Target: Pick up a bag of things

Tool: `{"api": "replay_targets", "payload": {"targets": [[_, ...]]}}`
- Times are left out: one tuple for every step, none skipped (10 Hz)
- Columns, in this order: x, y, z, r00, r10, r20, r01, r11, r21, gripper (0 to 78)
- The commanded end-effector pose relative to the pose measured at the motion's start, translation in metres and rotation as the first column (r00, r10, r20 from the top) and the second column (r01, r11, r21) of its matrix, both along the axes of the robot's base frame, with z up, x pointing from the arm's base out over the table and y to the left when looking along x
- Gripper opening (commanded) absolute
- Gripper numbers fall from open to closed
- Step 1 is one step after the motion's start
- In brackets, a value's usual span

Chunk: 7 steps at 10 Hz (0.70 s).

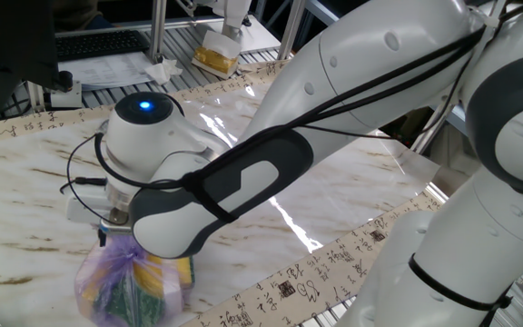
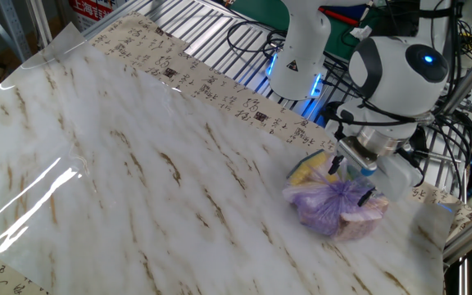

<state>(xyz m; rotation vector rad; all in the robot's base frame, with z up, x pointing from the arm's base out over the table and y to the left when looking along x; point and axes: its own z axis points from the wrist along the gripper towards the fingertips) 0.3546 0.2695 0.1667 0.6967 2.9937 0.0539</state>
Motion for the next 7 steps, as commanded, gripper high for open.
{"api": "replay_targets", "payload": {"targets": [[-0.0005, 0.0006, -0.0016, 1.000, 0.001, 0.005, -0.001, 1.000, 0.000, 77.5], [-0.0024, 0.0005, -0.0028, 1.000, 0.007, 0.006, -0.007, 1.000, -0.002, 77.5], [-0.0034, 0.0002, -0.0033, 1.000, 0.012, 0.007, -0.012, 1.000, -0.004, 77.5], [-0.0036, 0.0002, -0.0035, 1.000, 0.013, 0.007, -0.012, 1.000, -0.004, 77.5], [-0.0037, 0.0003, -0.0041, 1.000, 0.012, 0.008, -0.012, 1.000, -0.004, 77.5], [-0.0036, 0.0003, -0.0043, 1.000, 0.013, 0.008, -0.013, 1.000, -0.004, 77.5], [-0.0038, 0.0005, -0.0059, 1.000, 0.013, 0.009, -0.013, 1.000, -0.003, 77.5]]}}
